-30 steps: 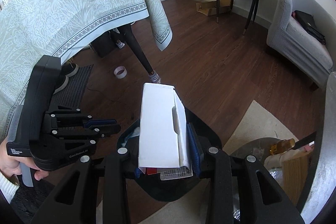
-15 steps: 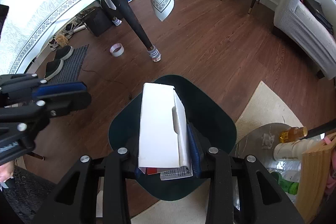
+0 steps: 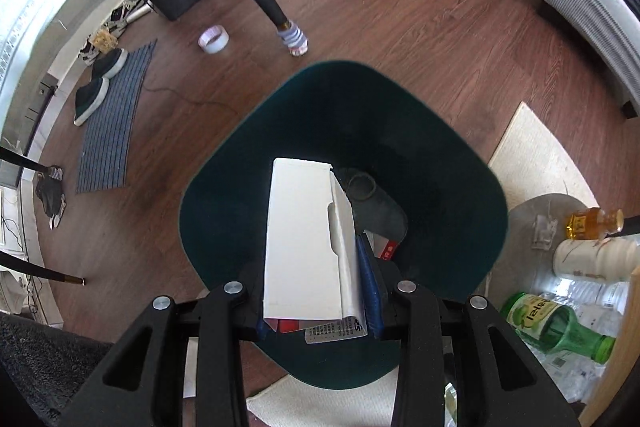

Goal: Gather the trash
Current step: 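Open the left tool to drop the bag while the right tool releases the box, then move both tools back toward the paper balls on the table, then close the left tool on one paper ball while the right tool grasps another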

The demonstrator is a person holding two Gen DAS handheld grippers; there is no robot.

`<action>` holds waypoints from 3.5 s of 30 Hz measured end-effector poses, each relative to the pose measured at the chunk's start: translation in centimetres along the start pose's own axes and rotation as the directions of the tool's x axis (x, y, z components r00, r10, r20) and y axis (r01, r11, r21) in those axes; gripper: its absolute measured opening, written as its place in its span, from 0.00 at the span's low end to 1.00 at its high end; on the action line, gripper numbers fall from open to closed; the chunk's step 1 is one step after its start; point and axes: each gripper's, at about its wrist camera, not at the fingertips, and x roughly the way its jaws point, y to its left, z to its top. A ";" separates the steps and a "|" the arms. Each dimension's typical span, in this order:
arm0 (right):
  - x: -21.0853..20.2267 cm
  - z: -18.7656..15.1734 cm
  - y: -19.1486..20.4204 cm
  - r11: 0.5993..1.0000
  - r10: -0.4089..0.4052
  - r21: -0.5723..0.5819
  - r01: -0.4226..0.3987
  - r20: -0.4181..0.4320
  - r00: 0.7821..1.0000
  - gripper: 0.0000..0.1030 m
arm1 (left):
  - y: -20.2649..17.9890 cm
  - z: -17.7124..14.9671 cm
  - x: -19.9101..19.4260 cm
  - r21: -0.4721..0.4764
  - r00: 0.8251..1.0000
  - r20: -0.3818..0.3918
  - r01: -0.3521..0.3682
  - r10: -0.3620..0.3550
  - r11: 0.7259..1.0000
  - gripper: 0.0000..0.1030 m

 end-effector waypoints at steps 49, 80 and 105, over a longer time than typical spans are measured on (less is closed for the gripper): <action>-25.8 -6.1 -6.5 0.995 -0.098 0.062 0.077 0.521 0.848 0.67 | -10.3 4.2 -6.8 0.009 0.958 0.268 0.109 -0.107 0.994 0.50; -33.7 -14.3 -27.5 0.902 -0.349 0.411 0.132 0.515 0.783 0.71 | -23.7 3.6 3.9 0.164 0.972 0.108 0.189 -0.208 0.968 0.61; -28.2 -13.0 -32.2 0.919 -0.147 0.391 -0.056 0.470 0.870 0.46 | -28.4 4.3 10.7 0.133 0.966 0.027 0.251 -0.257 0.959 0.66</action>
